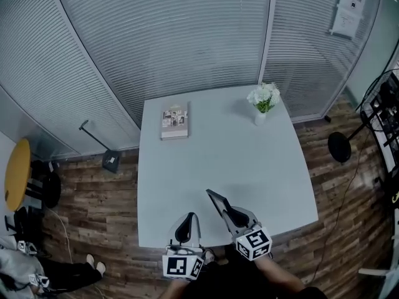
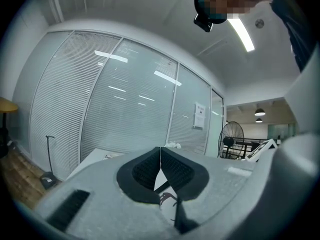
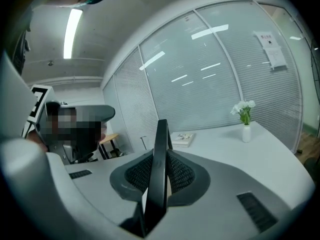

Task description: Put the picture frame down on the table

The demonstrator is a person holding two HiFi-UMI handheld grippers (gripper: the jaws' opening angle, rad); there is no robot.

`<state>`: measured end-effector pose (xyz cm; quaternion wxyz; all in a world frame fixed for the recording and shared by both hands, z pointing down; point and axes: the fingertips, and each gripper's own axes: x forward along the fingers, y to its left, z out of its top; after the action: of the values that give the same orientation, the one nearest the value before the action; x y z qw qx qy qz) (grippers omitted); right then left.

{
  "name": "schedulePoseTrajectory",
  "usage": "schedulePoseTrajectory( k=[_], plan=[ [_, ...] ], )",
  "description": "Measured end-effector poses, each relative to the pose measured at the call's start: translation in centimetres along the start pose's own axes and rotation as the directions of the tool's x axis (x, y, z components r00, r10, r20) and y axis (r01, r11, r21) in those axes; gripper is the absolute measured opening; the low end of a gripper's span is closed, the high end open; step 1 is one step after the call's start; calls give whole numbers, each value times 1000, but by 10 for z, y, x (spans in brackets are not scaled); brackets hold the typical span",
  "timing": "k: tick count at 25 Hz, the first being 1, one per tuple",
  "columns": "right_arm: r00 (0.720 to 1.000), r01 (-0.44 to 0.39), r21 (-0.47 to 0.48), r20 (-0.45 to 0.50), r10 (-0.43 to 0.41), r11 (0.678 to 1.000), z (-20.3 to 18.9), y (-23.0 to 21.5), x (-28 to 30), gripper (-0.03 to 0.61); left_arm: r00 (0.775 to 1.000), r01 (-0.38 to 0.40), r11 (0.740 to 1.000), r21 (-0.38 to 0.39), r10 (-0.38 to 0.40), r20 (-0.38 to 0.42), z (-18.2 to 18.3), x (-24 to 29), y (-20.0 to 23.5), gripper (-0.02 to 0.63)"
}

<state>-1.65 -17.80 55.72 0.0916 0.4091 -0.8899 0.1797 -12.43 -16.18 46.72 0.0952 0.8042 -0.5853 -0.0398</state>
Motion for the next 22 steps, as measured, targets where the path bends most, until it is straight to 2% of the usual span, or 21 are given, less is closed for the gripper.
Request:
schedulePoseTrajectory(
  k=[7, 12, 17, 22],
  plan=[
    [995, -40, 71, -86, 46, 997, -28, -28, 51, 61, 1000, -12, 1000, -12, 12, -27, -8, 37, 14, 18],
    [988, -39, 112, -144, 55, 993, -47, -46, 73, 61, 999, -15, 1000, -16, 14, -38, -13, 56, 19, 18],
    [975, -33, 106, -217, 56, 994, -69, -64, 86, 61, 998, -12, 999, -30, 10, -56, -19, 69, 21, 18],
    [969, -6, 96, -247, 30, 995, -73, -82, 91, 63, 998, -8, 999, -35, 6, -61, -20, 75, 23, 18]
  ],
)
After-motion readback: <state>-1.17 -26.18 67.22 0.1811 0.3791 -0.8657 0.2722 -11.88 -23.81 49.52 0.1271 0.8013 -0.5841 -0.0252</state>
